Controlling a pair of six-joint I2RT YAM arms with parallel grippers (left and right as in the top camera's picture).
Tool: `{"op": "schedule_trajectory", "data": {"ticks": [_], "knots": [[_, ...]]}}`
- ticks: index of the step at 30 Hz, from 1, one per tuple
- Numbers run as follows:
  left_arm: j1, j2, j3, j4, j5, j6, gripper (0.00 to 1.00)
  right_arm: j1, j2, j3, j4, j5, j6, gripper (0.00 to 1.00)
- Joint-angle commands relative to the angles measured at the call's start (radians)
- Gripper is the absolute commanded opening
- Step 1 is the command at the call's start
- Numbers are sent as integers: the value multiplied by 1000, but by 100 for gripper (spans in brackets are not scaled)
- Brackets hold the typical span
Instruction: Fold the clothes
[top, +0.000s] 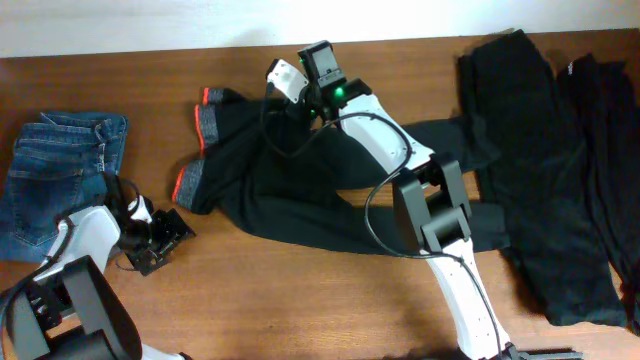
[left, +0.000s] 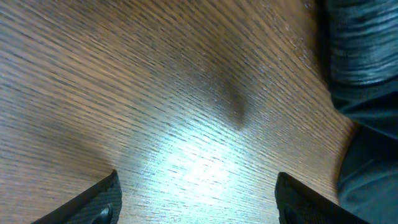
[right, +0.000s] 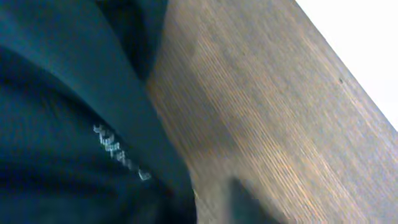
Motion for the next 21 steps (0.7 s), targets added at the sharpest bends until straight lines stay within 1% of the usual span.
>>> {"op": "schedule_trajectory", "data": {"ticks": [1, 3, 4, 8, 10, 12, 13, 14, 15, 18, 21], "knots": [[2, 14, -17, 6, 11, 2, 79, 16, 2, 3, -10, -9, 13, 99], [2, 14, -17, 34, 11, 2, 79, 19, -6, 3, -27, -9, 26, 99], [2, 14, -17, 69, 12, 2, 79, 19, -21, 3, -37, -8, 55, 99], [2, 14, -17, 178, 69, 1, 83, 13, -92, 17, -94, 0, 58, 99], [2, 14, -17, 242, 110, 1, 84, 1, -166, 38, -172, 50, 58, 99], [2, 14, -17, 279, 119, 0, 85, -12, -218, 43, -241, 77, 58, 99], [2, 14, -17, 292, 119, -3, 87, -18, -237, 43, -276, 84, 58, 99], [1, 14, -17, 306, 119, -3, 92, -31, -260, 43, -325, 85, 58, 99], [0, 14, -17, 315, 119, -3, 93, -39, -270, 43, -353, 86, 66, 99], [0, 14, -17, 354, 119, -3, 95, -83, -292, 43, -441, 116, 169, 99], [-6, 17, -17, 407, 119, -3, 95, -131, -292, 43, -511, 116, 238, 99]]}}
